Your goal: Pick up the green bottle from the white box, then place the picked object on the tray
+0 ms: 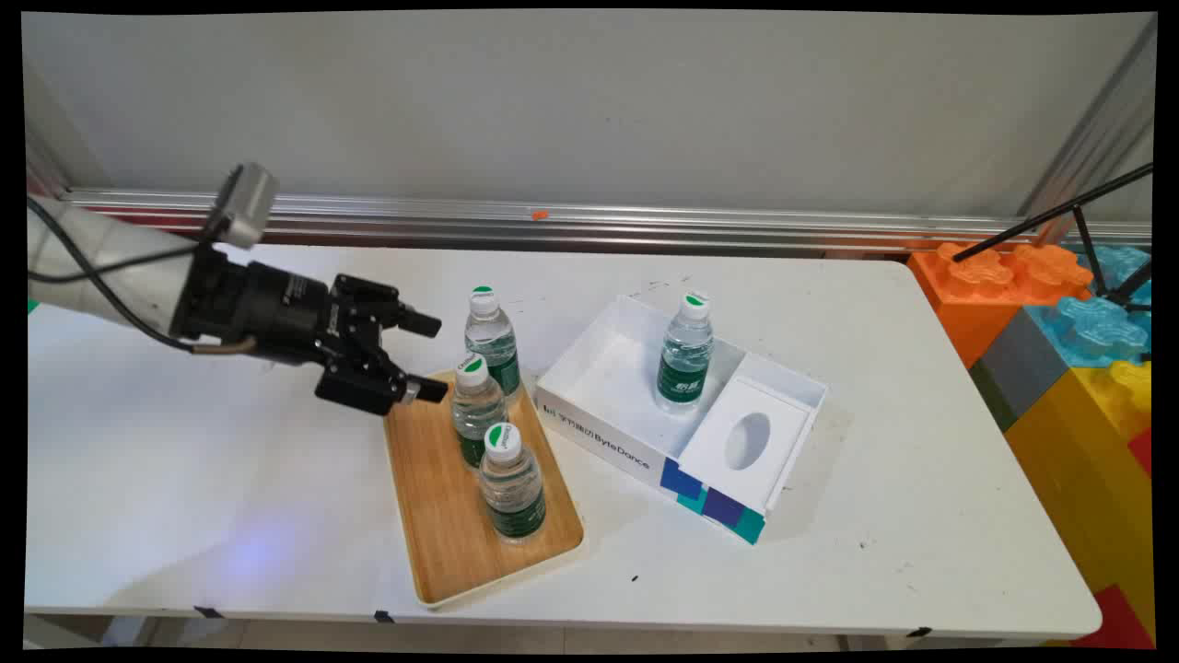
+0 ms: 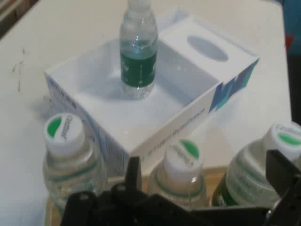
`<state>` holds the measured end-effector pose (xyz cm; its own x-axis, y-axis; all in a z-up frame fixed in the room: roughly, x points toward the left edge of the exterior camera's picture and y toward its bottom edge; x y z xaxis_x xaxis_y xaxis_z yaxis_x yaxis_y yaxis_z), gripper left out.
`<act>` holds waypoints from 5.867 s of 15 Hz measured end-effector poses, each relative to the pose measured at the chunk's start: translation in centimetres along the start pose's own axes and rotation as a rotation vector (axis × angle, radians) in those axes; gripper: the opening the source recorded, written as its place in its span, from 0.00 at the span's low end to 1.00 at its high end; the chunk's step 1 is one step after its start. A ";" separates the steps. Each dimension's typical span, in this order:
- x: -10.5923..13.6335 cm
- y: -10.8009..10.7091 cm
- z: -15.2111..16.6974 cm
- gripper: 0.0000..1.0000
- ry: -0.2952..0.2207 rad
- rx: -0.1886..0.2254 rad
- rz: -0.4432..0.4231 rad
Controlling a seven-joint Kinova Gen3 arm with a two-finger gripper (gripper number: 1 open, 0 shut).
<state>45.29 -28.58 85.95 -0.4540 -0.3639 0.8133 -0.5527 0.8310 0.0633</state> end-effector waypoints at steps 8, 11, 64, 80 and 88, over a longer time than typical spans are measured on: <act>4.4 0.2 -0.4 1.00 0.039 0.028 -0.002; 5.9 -0.1 0.8 1.00 0.051 0.047 0.000; 8.3 -4.5 29.1 0.00 0.027 0.048 -0.029; 8.2 -4.0 27.3 0.00 0.050 0.030 -0.026; 9.2 -3.4 25.0 0.00 0.086 0.031 -0.024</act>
<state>25.50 -45.33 78.74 -0.3793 -0.3455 0.8583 -0.5847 0.8085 0.0670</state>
